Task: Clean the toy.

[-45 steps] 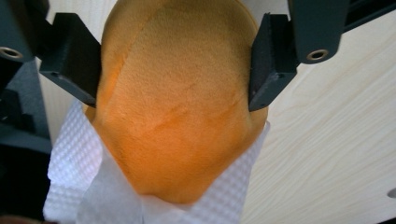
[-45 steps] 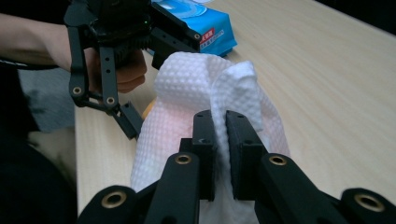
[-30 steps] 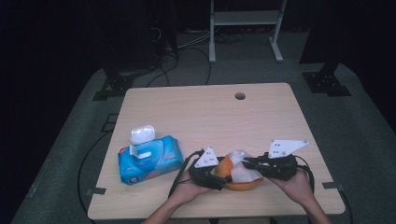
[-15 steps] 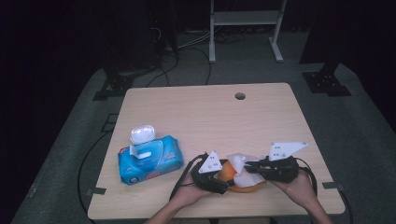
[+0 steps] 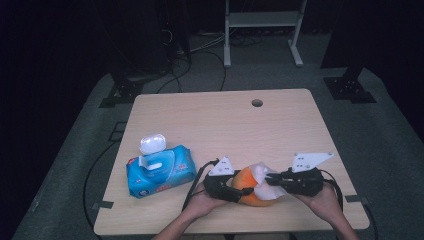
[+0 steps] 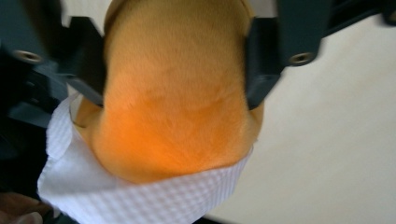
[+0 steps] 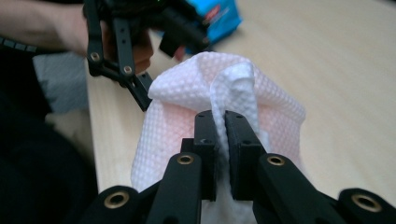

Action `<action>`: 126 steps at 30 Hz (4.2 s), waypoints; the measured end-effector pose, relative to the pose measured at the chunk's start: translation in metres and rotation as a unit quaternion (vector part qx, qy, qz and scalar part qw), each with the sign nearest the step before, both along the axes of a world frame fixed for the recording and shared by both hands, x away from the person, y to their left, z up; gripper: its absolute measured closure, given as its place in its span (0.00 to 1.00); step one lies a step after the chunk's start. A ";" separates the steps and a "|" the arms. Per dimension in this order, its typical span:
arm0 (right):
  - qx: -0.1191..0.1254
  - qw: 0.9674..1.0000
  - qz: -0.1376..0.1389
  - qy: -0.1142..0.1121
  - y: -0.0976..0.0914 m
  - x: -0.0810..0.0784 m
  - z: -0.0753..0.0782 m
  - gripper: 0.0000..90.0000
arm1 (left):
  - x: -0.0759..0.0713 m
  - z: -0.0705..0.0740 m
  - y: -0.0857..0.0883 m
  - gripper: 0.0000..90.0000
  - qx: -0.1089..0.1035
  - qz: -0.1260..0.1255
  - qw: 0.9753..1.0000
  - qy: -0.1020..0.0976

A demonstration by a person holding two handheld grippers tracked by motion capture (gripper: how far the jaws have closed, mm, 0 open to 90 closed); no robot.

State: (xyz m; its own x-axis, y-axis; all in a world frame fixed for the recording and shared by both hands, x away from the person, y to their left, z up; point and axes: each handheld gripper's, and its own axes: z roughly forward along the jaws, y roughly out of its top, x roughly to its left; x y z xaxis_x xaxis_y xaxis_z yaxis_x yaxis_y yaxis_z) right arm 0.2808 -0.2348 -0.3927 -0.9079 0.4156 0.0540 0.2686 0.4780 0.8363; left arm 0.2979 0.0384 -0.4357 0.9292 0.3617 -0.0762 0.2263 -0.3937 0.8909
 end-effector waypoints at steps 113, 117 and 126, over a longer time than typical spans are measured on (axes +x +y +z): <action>-0.035 0.996 -0.067 -0.049 -0.009 0.003 0.002 0.92 | -0.005 -0.012 -0.014 0.53 0.032 -0.001 0.999 -0.035; -0.013 0.997 -0.053 -0.053 -0.005 -0.003 0.008 0.92 | -0.007 -0.009 -0.016 0.53 0.037 -0.005 0.998 -0.045; 0.000 0.998 -0.051 -0.034 -0.005 0.004 0.002 0.91 | -0.006 -0.008 0.003 0.53 0.032 0.003 0.999 -0.036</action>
